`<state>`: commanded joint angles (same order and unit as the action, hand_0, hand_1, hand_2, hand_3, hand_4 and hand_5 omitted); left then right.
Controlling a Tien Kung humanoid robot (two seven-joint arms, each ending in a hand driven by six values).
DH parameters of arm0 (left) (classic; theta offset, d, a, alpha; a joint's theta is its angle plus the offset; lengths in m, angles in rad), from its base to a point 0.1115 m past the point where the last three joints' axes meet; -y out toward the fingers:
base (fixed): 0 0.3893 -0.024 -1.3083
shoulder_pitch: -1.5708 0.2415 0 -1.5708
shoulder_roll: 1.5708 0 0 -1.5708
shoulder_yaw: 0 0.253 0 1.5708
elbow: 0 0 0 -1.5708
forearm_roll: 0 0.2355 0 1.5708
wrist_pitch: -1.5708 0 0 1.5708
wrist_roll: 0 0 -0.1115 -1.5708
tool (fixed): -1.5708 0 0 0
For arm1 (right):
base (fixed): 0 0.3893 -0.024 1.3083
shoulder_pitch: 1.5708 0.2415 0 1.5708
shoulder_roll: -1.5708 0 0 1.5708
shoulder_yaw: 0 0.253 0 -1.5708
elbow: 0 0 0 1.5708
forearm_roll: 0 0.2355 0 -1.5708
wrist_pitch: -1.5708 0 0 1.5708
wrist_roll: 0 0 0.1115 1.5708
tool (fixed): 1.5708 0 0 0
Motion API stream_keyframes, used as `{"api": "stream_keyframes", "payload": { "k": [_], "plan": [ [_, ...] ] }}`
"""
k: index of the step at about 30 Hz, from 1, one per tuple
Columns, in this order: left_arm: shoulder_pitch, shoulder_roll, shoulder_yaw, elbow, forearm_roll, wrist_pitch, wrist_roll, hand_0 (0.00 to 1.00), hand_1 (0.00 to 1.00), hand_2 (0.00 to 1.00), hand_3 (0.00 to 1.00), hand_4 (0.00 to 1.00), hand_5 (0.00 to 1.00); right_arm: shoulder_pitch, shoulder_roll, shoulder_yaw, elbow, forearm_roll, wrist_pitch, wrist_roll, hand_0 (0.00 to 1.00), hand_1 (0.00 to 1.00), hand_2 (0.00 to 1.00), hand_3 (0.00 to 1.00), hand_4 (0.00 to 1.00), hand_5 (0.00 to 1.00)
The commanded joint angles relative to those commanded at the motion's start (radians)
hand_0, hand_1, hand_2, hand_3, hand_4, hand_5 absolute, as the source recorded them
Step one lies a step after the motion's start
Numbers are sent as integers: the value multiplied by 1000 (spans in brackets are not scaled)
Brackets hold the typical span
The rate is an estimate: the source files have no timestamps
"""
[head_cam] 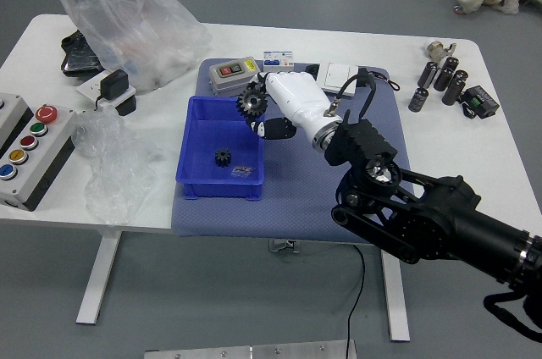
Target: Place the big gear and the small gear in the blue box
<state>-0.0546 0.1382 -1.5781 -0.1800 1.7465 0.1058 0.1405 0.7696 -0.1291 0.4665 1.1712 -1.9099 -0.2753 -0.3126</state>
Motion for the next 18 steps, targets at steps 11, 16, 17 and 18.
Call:
{"api": "stream_keyframes", "payload": {
  "k": [11,16,17,18],
  "plan": [
    [-3,3,12,0,-7,-1,1,614,471,514,687,706,507,17,14,-75,-32,66,72,-39,658,753,806,853,531,239],
    [-1,3,7,0,-3,0,3,614,471,514,687,706,507,17,13,-70,-39,71,71,-41,658,753,806,853,531,239],
    [-1,3,7,0,-2,0,4,614,470,514,685,710,501,17,13,-68,-41,71,69,-40,687,829,945,998,704,301],
    [-1,3,6,0,-2,0,4,614,470,514,685,710,501,16,13,-66,-42,71,68,-38,687,829,945,998,704,301]
  ]
}}
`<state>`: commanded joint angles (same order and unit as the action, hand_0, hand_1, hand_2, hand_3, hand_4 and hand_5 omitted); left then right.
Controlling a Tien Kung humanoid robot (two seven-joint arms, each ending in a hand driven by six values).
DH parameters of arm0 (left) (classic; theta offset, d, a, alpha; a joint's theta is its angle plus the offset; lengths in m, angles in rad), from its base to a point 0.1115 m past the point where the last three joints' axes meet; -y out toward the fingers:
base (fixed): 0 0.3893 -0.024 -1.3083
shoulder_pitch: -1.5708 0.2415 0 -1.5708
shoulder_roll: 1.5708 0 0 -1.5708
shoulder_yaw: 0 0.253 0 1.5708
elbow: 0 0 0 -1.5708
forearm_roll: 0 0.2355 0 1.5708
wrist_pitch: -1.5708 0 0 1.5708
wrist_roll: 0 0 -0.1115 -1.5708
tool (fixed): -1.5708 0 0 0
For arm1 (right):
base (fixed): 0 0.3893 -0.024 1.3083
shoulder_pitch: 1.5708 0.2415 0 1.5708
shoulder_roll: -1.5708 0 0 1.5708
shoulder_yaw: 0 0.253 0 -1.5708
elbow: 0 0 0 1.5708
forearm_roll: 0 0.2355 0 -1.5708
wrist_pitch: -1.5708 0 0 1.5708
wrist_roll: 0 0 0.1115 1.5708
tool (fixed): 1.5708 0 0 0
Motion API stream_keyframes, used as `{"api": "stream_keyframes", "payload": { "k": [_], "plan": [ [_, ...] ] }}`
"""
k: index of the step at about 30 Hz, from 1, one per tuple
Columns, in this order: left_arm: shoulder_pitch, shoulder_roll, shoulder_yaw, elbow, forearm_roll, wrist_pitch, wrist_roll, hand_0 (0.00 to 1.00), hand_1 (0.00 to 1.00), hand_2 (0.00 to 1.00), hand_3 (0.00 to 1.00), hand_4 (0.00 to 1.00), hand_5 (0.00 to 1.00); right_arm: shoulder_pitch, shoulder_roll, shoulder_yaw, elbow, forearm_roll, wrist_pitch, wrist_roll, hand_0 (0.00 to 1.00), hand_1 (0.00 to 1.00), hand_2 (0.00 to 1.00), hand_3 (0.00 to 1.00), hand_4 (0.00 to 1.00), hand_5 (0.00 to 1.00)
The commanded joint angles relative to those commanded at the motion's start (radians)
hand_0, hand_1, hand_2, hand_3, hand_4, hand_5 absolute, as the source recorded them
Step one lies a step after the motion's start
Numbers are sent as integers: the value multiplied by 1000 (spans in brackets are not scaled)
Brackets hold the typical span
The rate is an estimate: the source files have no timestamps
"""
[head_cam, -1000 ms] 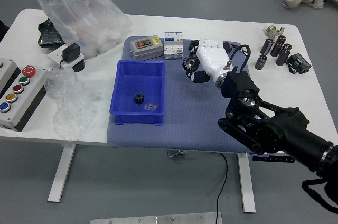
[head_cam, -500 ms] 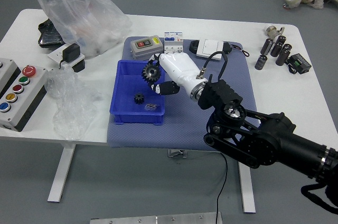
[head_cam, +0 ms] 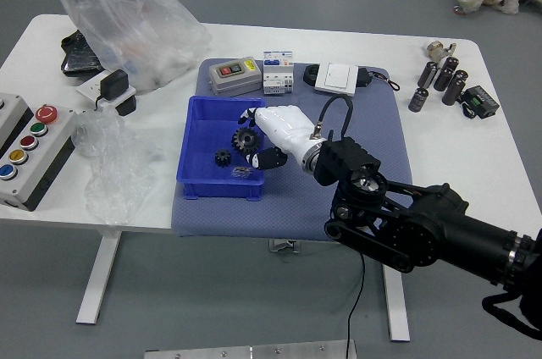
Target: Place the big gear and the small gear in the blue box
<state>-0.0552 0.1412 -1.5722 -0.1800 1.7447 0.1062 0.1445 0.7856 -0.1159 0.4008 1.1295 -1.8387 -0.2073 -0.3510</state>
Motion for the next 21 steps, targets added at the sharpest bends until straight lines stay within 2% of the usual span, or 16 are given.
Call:
{"api": "stream_keyframes", "payload": {
  "k": [4,5,8,10,11,15,16,17,21],
  "plan": [
    [-1,0,-3,0,3,0,1,614,470,514,685,710,501,1,-1,0,-3,3,-1,4,687,829,945,998,704,301],
    [-2,0,-2,0,2,-1,0,614,470,514,683,709,497,1,-1,-2,-3,2,0,3,707,829,975,998,842,391],
    [-5,-1,-1,0,2,-1,-1,614,470,514,683,709,497,0,-1,-2,1,-2,-12,5,707,829,975,998,842,391],
    [-5,-3,1,0,0,-1,-2,614,470,514,683,709,497,-7,-4,14,9,0,-39,16,707,829,975,998,842,391],
    [-4,-4,2,0,-1,-2,-2,614,471,514,681,708,495,-12,-6,28,14,6,-53,23,686,807,906,998,821,400],
    [-1,-9,-3,0,2,-1,0,614,471,514,681,708,495,-31,-23,99,38,65,-120,77,686,807,906,998,821,400],
    [-1,-10,-4,0,2,0,0,614,471,514,681,708,495,-38,-30,117,44,86,-137,94,686,807,906,998,821,400],
    [0,-10,-5,0,2,0,0,614,470,513,679,704,492,-47,-39,139,53,118,-160,117,656,760,842,940,806,405],
    [1,-13,-8,0,6,1,-1,614,470,513,679,704,492,-94,-71,229,79,259,-242,215,656,760,842,940,806,405]
  ]
}}
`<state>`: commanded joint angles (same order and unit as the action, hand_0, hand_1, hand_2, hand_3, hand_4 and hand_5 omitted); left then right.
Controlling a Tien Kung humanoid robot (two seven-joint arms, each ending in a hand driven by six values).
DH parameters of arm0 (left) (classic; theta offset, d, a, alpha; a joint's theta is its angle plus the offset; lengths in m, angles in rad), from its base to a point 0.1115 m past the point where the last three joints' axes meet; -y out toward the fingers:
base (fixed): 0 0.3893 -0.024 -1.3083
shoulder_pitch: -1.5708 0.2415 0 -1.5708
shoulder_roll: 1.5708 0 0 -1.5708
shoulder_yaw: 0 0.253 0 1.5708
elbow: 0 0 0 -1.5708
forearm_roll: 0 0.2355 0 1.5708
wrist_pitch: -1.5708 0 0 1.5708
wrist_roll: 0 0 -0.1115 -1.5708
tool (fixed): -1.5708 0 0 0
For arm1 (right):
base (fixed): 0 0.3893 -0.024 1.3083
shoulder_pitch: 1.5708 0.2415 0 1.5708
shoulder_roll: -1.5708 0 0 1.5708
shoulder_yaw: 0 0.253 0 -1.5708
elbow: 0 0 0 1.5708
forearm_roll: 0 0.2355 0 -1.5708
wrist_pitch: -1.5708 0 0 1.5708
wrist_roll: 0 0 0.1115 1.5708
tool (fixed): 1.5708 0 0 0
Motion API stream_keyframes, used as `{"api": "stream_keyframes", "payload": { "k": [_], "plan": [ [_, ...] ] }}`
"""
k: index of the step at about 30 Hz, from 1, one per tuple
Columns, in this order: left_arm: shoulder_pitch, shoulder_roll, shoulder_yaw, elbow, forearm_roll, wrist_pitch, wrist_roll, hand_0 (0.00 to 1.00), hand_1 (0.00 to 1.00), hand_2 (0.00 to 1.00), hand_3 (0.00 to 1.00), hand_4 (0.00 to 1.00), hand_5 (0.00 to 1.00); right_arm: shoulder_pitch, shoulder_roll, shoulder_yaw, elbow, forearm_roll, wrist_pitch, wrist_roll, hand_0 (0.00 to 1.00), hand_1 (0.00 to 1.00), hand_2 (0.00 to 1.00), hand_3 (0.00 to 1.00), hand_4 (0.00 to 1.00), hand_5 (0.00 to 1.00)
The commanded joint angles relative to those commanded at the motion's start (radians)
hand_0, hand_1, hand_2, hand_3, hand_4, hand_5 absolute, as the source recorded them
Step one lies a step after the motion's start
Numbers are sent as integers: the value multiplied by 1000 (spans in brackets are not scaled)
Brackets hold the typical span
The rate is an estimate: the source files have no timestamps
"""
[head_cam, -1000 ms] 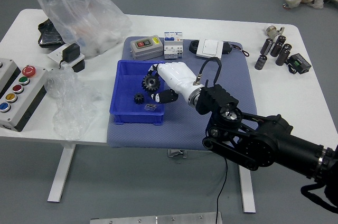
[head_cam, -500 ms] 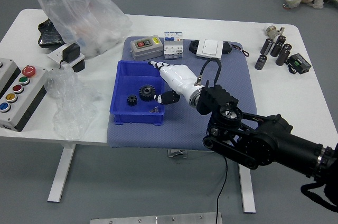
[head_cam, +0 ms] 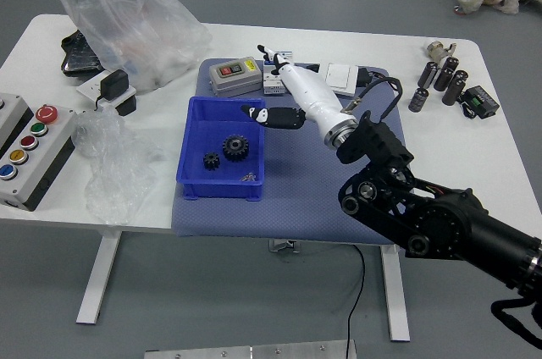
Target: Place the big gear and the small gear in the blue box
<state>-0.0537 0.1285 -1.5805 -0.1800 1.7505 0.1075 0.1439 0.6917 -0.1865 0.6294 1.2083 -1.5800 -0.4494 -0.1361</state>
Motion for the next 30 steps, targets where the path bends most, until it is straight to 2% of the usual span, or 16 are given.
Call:
{"api": "stream_keyframes", "payload": {
  "k": [1,2,7,8,12,13,18,19,20,24,25,30],
  "plan": [
    [0,-1,-1,0,1,0,0,614,470,513,679,704,492,-12,-6,25,4,41,-15,28,656,760,842,940,806,405],
    [0,-2,-2,0,3,1,-1,614,470,513,678,704,489,-24,-10,50,6,82,-23,55,662,731,784,836,781,410],
    [-8,-14,-10,0,30,-1,2,614,470,513,678,704,489,-110,-45,170,47,246,-21,174,662,731,784,836,781,410],
    [-10,-17,-11,0,35,-2,2,613,470,513,677,706,483,-131,-54,196,57,280,-18,199,761,766,785,812,792,456],
    [-18,-27,0,0,43,-6,0,613,470,513,677,706,483,-215,-89,291,90,394,-3,285,761,766,785,812,792,456],
    [-20,-29,2,0,45,-6,0,613,456,503,675,709,476,-233,-95,311,95,417,0,302,824,785,785,782,815,519],
    [-25,-29,16,0,46,-8,-3,613,456,503,675,709,476,-345,-128,430,126,537,20,378,824,785,785,782,815,519],
    [-26,-28,18,0,46,-8,-3,613,420,481,672,709,474,-367,-134,453,130,559,24,389,832,787,779,773,828,562],
    [-27,-27,20,0,46,-9,-3,613,420,481,672,709,474,-385,-138,472,133,576,27,397,832,787,779,773,828,562],
    [-27,-20,22,0,50,-9,-2,613,420,481,672,709,474,-451,-144,548,133,630,50,427,832,787,779,773,828,562],
    [-27,-19,21,0,52,-9,-2,613,416,467,662,684,458,-460,-142,563,133,640,59,438,843,786,776,759,829,558],
    [-32,-12,22,0,62,-11,-3,613,416,467,662,684,458,-503,-111,642,144,664,102,490,843,786,776,759,829,558]
  ]
}}
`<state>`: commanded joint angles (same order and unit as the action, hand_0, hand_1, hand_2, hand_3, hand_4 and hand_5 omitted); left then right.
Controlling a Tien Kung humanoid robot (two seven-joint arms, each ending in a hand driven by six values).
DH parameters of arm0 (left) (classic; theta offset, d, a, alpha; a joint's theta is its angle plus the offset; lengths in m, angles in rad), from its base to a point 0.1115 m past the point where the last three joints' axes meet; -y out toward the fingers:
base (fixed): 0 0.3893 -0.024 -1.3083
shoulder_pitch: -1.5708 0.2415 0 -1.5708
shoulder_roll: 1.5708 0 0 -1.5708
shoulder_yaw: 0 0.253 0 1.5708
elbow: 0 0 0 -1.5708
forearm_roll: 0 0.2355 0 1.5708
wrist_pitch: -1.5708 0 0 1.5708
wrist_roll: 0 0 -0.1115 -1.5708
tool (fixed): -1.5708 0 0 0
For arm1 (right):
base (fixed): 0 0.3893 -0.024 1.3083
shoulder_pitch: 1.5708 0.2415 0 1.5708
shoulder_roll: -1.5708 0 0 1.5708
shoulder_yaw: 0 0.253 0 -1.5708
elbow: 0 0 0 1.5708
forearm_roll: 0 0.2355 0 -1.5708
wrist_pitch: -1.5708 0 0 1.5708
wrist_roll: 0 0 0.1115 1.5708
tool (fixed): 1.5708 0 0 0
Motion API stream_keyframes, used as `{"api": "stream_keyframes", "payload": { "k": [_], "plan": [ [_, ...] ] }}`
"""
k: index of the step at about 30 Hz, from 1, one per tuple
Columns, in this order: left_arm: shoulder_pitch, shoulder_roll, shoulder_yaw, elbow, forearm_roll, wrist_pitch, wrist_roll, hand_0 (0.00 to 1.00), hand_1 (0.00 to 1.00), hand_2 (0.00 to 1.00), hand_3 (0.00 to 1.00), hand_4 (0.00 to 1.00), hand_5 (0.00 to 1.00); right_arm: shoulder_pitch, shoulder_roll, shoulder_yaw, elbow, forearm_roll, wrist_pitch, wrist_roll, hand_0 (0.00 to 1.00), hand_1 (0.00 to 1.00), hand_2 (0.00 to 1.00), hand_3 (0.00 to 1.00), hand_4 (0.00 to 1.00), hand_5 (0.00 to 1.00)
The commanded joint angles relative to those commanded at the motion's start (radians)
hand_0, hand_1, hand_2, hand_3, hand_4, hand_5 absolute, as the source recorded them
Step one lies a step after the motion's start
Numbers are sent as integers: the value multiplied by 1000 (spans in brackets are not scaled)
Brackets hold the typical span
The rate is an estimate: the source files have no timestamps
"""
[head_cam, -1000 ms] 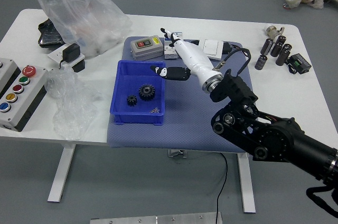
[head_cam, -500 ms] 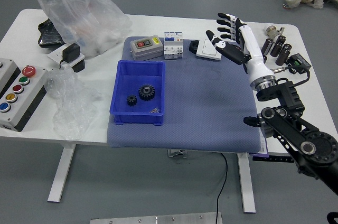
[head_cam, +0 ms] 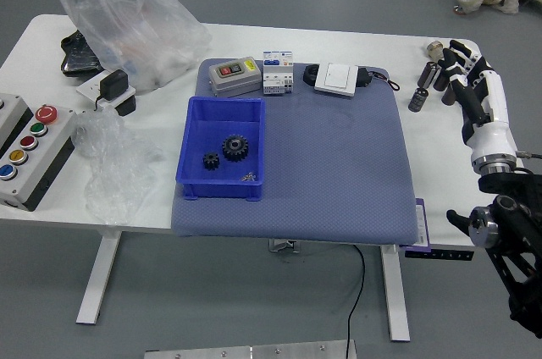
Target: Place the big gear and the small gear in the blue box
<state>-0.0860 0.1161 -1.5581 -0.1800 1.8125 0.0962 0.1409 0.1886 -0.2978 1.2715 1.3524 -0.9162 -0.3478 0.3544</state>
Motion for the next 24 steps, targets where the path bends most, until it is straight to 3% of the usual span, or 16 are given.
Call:
{"api": "stream_keyframes", "payload": {
  "k": [2,11,24],
  "plan": [
    [-2,2,4,0,0,0,-3,613,429,477,647,631,432,-19,9,36,12,0,5,16,846,787,779,765,842,555],
    [1,19,15,0,-24,1,-12,612,450,494,650,651,430,-71,-1,159,33,-6,-9,22,847,787,782,764,837,548],
    [4,40,-9,0,-52,-1,-18,612,456,495,650,676,420,-95,17,307,51,-29,-23,13,840,779,781,759,824,576]
  ]
}}
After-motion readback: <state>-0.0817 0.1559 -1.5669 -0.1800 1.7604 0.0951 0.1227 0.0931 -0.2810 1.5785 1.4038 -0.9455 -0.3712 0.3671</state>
